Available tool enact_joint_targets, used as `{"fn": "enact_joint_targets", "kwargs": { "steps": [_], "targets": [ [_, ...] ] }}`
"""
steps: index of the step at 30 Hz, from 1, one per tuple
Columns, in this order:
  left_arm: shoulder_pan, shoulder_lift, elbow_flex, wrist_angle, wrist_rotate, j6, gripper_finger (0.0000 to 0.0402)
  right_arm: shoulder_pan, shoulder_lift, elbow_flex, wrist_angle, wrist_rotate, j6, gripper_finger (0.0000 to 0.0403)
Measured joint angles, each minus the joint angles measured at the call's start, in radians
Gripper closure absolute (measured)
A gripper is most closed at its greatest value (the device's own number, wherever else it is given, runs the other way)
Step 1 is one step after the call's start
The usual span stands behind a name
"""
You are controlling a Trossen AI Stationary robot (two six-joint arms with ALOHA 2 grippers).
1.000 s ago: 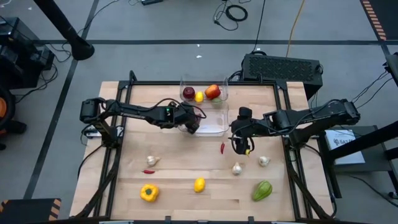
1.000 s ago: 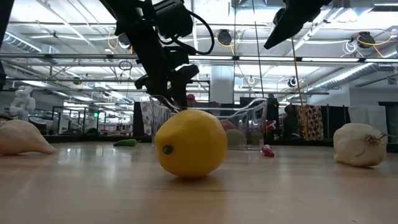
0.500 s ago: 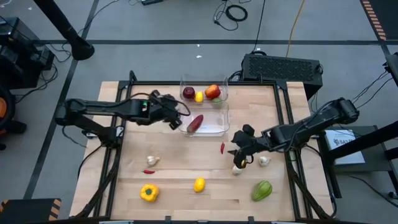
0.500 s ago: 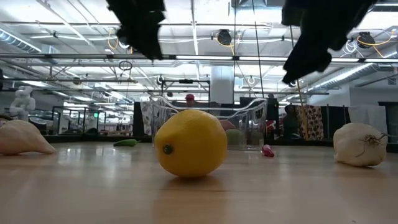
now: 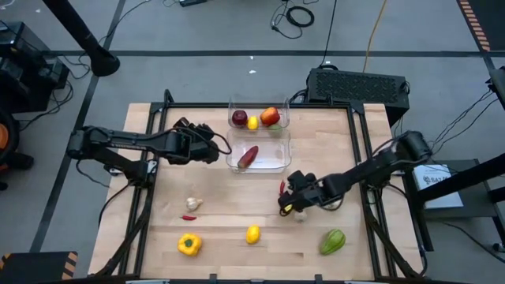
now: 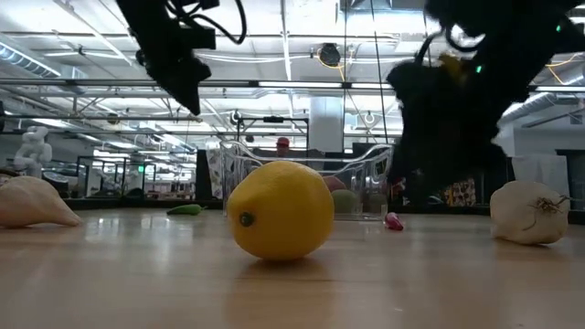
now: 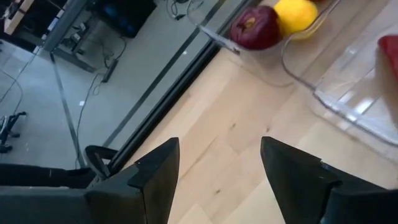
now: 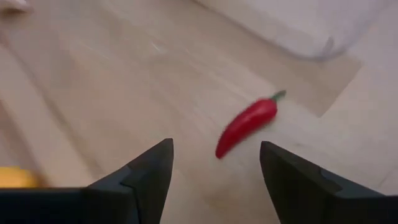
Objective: Sort produce into baskets
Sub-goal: Put the right red chili pepper into the bottom transparent bin
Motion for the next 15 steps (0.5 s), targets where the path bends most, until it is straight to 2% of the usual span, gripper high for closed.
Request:
{"fn": "enact_joint_targets", "kwargs": {
  "steps": [6,15],
  "targets": [
    [0.000,0.000,-0.007,0.000,-0.012,0.000,0.0169,-0.020,0.164,0.090,-0.016,0.005,0.026,0.0199],
    [0.001,0.000,-0.007,0.000,-0.035,0.005,0.0169,-0.028,0.278,0.238,-0.242,0.079,0.048,0.0241]
  ]
}}
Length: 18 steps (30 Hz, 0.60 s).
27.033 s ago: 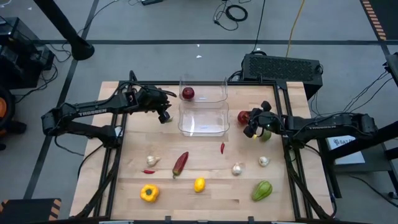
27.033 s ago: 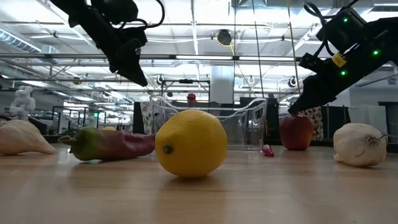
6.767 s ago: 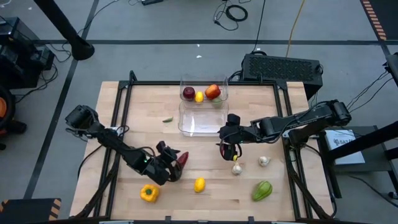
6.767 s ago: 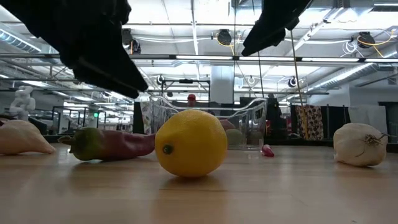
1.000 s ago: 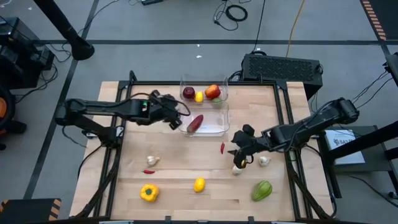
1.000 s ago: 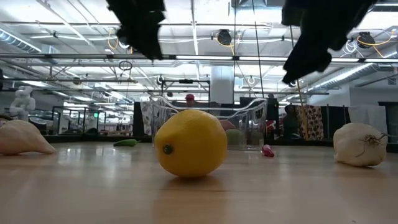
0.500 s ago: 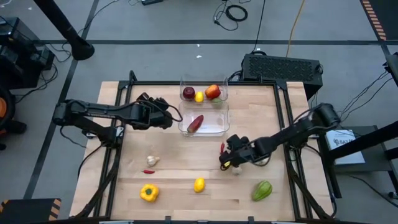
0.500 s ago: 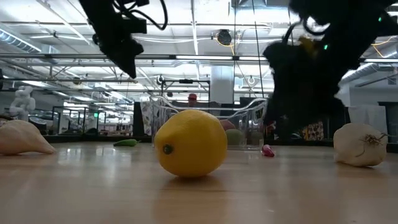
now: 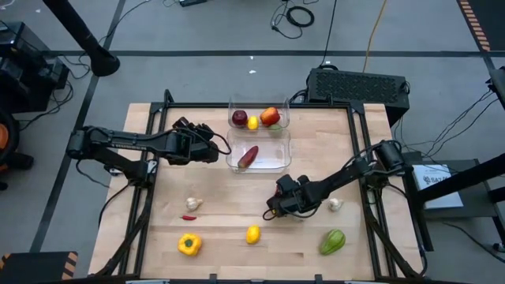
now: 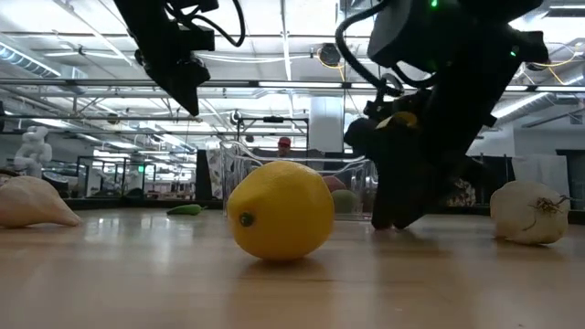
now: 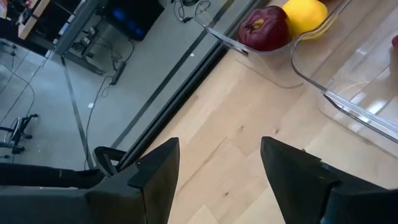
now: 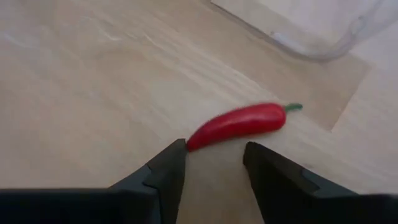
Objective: Sort produce into baskets
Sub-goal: Put the right red chili pepper into the bottom transparent bin
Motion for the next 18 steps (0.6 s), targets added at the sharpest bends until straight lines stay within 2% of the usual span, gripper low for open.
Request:
{"fn": "enact_joint_targets", "kwargs": {
  "steps": [5,10,18],
  "targets": [
    [0.001,0.000,0.000,0.000,-0.004,0.001,0.0169,-0.009,0.011,0.014,-0.039,0.033,-0.008,0.0268],
    [0.001,0.000,0.000,0.000,-0.004,0.003,0.0169,-0.008,0.005,0.015,-0.107,0.015,-0.009,0.0291],
    [0.001,0.000,-0.001,0.000,-0.004,0.003,0.0169,0.052,-0.027,0.012,-0.233,0.003,-0.032,0.0309]
  ]
}}
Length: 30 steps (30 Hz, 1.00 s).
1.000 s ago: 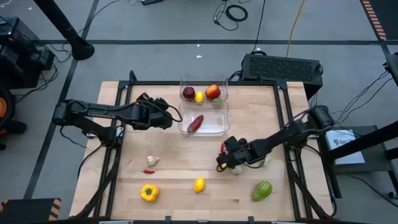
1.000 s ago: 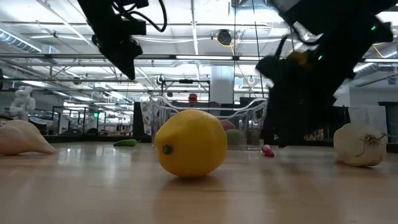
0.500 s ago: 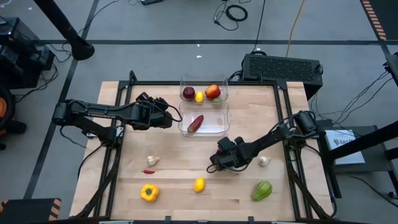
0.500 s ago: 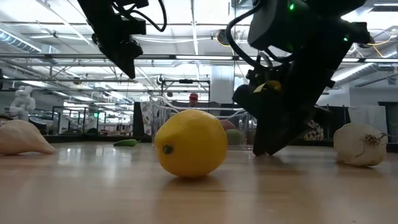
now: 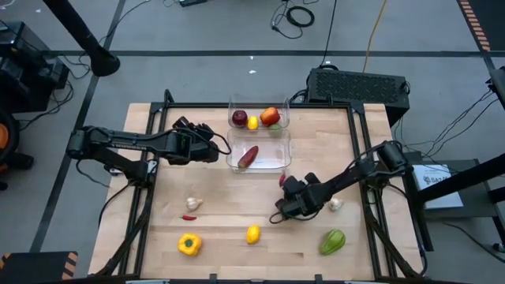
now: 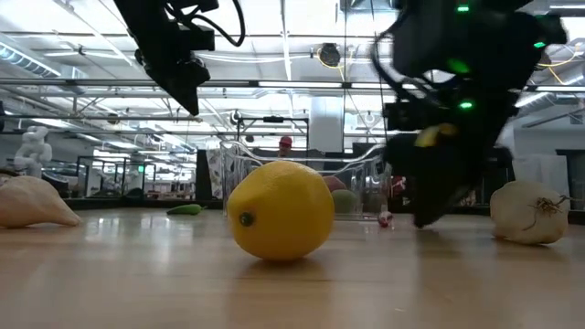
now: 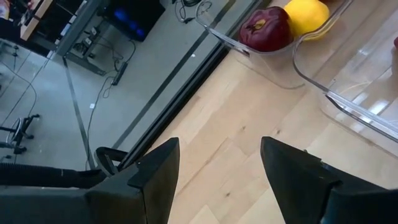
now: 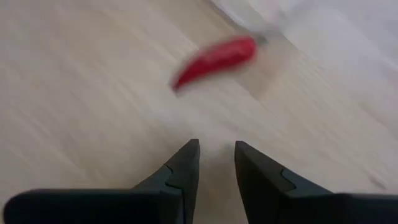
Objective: Sort produce into baskets
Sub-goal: Put the right red chili pepper into the bottom transparent bin
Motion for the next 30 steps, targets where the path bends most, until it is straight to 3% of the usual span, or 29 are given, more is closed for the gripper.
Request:
{"fn": "enact_joint_targets", "kwargs": {
  "steps": [5,11,23,30],
  "targets": [
    [0.000,0.000,0.000,0.000,0.000,0.001,0.0169,0.030,-0.048,-0.001,-0.109,0.015,0.041,0.0309],
    [0.000,0.000,0.000,0.000,0.000,0.018,0.0169,0.044,-0.068,0.000,-0.056,0.079,0.268,0.0300],
    [0.000,0.000,0.000,0.004,0.002,0.018,0.0169,0.003,-0.025,0.001,0.118,0.189,0.335,0.0147],
    [-0.001,0.000,0.000,0.005,0.006,0.018,0.0169,-0.011,0.034,0.001,0.141,0.186,0.342,0.0118]
  ]
}}
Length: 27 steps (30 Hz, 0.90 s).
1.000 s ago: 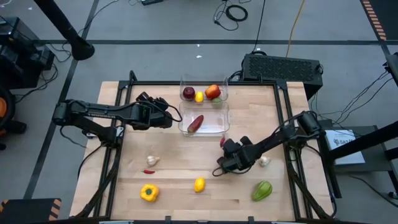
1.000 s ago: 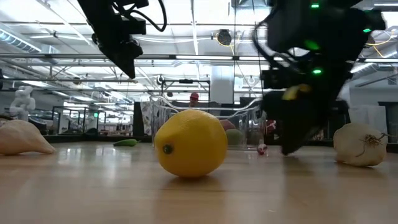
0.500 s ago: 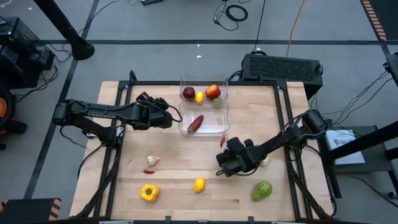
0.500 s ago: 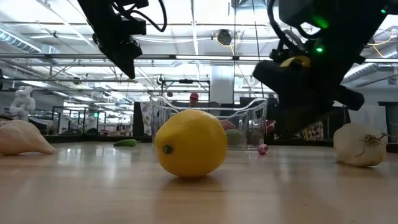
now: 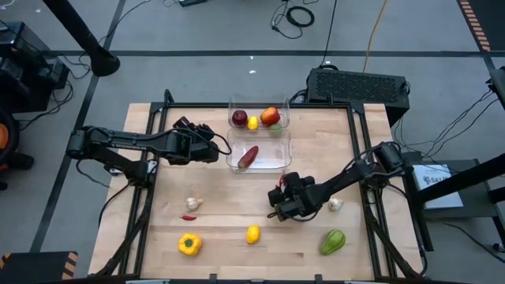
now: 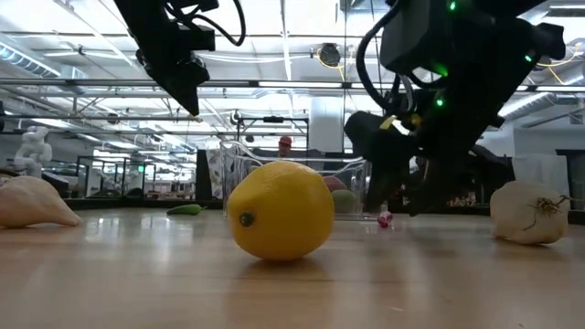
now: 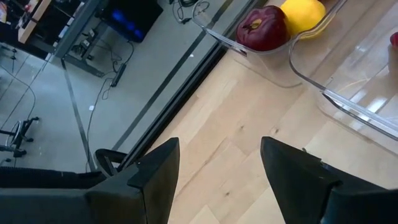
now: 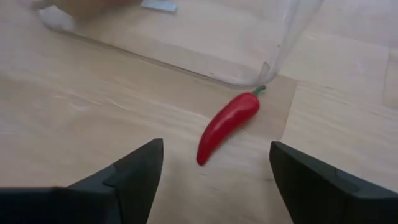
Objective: Sort produce into baskets
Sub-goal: Put the right red chili pepper into the bottom transparent bin
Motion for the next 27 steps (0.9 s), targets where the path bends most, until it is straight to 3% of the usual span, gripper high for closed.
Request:
{"fn": "enact_joint_targets", "kwargs": {
  "steps": [12,27],
  "targets": [
    [0.000,0.000,0.000,0.004,0.000,0.000,0.0169,-0.036,0.064,0.003,-0.001,-0.004,-0.057,0.0140],
    [0.000,0.000,0.000,0.004,0.000,0.000,0.0169,-0.024,0.057,0.003,-0.057,-0.037,-0.121,0.0260]
  ]
}}
